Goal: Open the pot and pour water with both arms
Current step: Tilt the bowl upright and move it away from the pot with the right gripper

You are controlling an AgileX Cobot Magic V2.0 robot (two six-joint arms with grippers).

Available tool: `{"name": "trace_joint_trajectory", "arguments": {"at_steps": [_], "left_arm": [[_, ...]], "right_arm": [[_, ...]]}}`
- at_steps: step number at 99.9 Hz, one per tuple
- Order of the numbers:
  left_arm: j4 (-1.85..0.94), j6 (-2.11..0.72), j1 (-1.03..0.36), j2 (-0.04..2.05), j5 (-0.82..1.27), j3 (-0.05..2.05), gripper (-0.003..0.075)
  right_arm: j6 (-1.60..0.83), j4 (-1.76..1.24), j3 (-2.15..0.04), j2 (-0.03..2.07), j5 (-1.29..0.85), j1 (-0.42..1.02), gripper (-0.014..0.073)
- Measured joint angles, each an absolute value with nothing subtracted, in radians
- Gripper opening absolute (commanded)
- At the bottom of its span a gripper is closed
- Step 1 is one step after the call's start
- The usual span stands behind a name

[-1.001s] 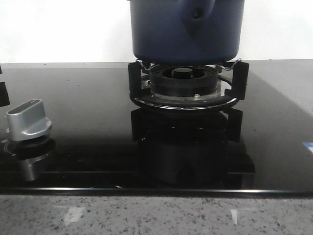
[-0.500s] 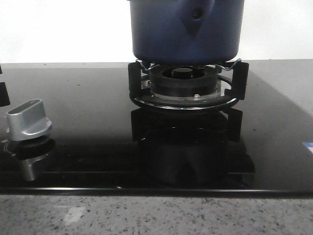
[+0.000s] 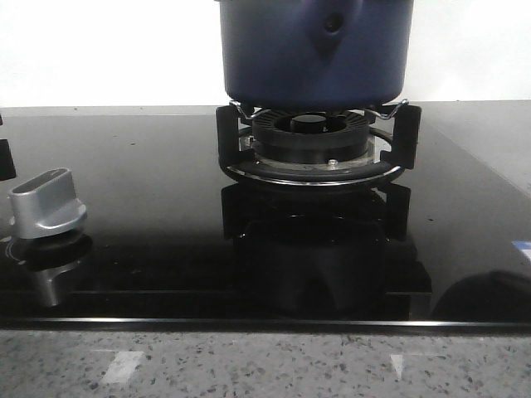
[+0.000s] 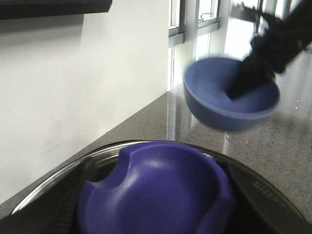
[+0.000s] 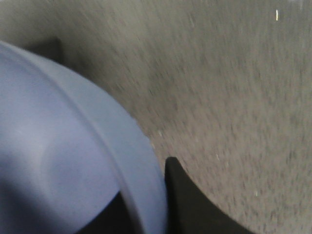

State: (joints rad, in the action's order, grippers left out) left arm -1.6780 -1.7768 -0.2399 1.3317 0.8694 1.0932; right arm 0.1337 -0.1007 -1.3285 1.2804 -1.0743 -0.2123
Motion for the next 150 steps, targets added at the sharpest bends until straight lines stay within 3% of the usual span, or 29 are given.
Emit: {"name": "trace_joint_trajectory", "arguments": {"at_steps": [27, 62, 71, 88, 103, 134, 141, 150], "left_arm": [[-1.705, -1.794, -0.3, 1.366, 0.855, 1.122, 0.0304], [-1.709, -1.795, -0.366, 1.45, 0.849, 1.259, 0.0304], [-1.709, -1.795, -0.385, 1.473, 0.845, 1.286, 0.0304], [-1.688, -1.801, -0.419, 1.496, 0.791, 1.314, 0.0304], [-1.685, -1.803, -0.424, 1.496, 0.757, 1.314, 0.0304], [-1.685, -1.803, -0.437, 1.497, 0.73, 1.318, 0.0304], [-1.685, -1.805, -0.441, 1.507, 0.727, 1.322, 0.0304], [-1.69, -1.807, -0.445, 1.531, 0.727, 1.322, 0.0304]], "right_arm": [[0.125, -0.14, -0.947, 1.175, -0.915, -0.239, -0.0071], [0.125, -0.152, -0.896, 1.159, -0.912, -0.239, -0.0054], [0.125, -0.152, -0.896, 1.159, -0.918, -0.239, 0.0015], [0.123, -0.153, -0.896, 1.159, -0.932, -0.239, 0.0232], [0.123, -0.153, -0.896, 1.157, -0.933, -0.239, 0.0311], [0.123, -0.141, -0.97, 0.969, -0.927, -0.239, 0.0292], [0.123, -0.16, -0.981, 0.901, -0.927, -0.239, 0.0185], [0.115, -0.201, -0.985, 0.816, -0.934, -0.239, -0.0047]]}}
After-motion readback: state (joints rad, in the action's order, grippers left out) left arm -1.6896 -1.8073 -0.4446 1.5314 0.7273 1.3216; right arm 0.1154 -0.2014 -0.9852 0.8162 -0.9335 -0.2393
